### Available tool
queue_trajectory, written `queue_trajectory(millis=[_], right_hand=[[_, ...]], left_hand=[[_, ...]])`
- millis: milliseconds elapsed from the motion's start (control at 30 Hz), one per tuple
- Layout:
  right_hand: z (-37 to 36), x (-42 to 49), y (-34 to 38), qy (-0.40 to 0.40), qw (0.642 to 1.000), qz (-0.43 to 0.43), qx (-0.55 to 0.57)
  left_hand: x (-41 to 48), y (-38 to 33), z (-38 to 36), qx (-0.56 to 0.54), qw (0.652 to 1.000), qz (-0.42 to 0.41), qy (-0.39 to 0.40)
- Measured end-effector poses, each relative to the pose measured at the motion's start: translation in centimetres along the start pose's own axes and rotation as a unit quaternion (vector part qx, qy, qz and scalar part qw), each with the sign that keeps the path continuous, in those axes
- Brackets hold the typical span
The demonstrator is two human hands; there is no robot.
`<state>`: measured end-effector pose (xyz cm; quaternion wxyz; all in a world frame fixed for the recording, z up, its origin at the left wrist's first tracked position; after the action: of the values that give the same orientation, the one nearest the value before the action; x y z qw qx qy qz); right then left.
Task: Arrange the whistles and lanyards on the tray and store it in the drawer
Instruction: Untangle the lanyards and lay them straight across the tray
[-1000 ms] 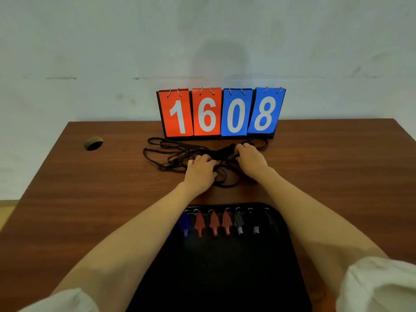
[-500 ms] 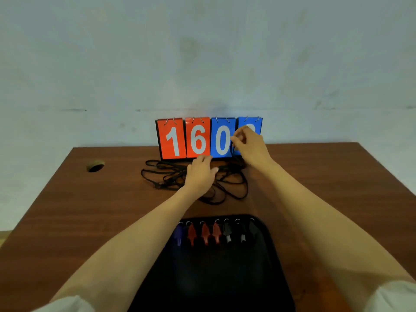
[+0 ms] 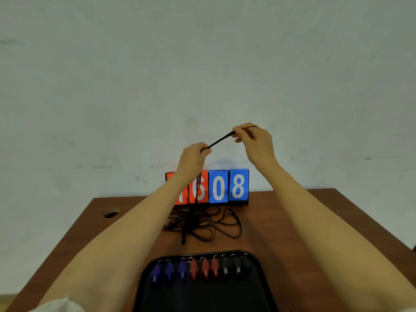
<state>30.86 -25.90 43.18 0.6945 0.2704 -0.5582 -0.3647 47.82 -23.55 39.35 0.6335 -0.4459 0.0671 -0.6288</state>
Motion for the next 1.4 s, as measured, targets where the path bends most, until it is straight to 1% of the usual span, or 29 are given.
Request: queue_trajectory(millis=[67,200,267,367,433,500,567,667,733,767,800,867,933,1033,1100,1167,1233,1300,1400], right_hand=[[1.3,-0.2,1.2,-0.024,1.000,-0.006,0.006],[3.2,-0.9,2.5,-0.080,0.996,-0.014,-0.031],[3.8,-1.3,3.1,-0.107,0.993,-0.020,-0.036],[4.1,-2.2,3.6,-0.120,0.991,-0.021,-0.045],[4.0,-2.9,3.5,-0.110,0.993,-0.035,0.000],[3.7,-3.6,3.4,-0.083,0.988,-0.080,0.102],[3.6,-4.1,3.0,-0.059,0.964,-0.131,0.222],[3.7,-4.7,2.1,-0.044,0.913,-0.193,0.358],[3.7,-5.4,1.2,-0.057,0.866,-0.239,0.436],[3.6,-5.7,0.7,-0.067,0.849,-0.256,0.456],[3.4,-5.9,0.2,-0.072,0.846,-0.267,0.456],[2.6,-6.1,-0.8,-0.065,0.874,-0.271,0.397],[1.8,-6.3,-1.6,-0.060,0.907,-0.269,0.318],[1.7,-6.7,-3.3,-0.086,0.936,-0.265,0.217],[2.3,-7.4,-4.8,-0.095,0.950,-0.267,0.133],[3.0,-8.7,-6.6,-0.080,0.957,-0.274,0.041],[3.6,-10.1,-8.4,-0.056,0.957,-0.285,-0.021],[3.9,-11.7,-9.8,-0.039,0.951,-0.303,-0.052],[4.2,-14.6,-11.1,-0.035,0.941,-0.326,-0.077]], left_hand=[[0.0,-0.7,2.3,0.053,0.998,-0.033,-0.019],[-0.9,-1.4,6.0,0.124,0.988,-0.070,-0.054],[-1.5,-1.7,7.1,0.156,0.984,-0.077,-0.050],[-2.8,-1.7,7.8,0.209,0.974,-0.078,-0.031],[-3.9,-0.8,7.9,0.234,0.970,-0.059,-0.002],[-5.2,0.6,7.8,0.262,0.963,-0.041,0.036],[-6.4,2.1,7.9,0.285,0.956,-0.030,0.061],[-7.6,4.4,8.1,0.289,0.955,0.003,0.071],[-8.1,6.0,8.2,0.252,0.965,0.038,0.064],[-8.2,6.7,8.2,0.216,0.973,0.057,0.057],[-8.4,7.1,8.2,0.175,0.981,0.072,0.045],[-8.4,6.9,8.1,0.119,0.990,0.076,0.013],[-8.2,6.1,8.1,0.116,0.992,0.042,-0.004],[-8.1,5.6,8.5,0.165,0.986,0.006,0.003],[-8.7,6.4,8.8,0.226,0.974,0.010,0.024],[-10.1,7.5,8.7,0.278,0.959,0.022,0.058],[-12.0,8.6,8.2,0.296,0.951,0.033,0.084],[-13.7,9.8,7.5,0.275,0.956,0.050,0.093],[-16.1,10.8,6.7,0.232,0.967,0.083,0.071]])
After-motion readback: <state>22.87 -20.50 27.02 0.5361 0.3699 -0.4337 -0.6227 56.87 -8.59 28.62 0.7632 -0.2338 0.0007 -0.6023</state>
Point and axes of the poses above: each hand's wrist, its own x-axis towards the middle knuckle, its own z-axis out of the back of the hand, y = z × x, the point moved 2 cm from there along x, towards the middle knuckle, and after that the axes turned 1 degree about x, right-handed, at the moved point
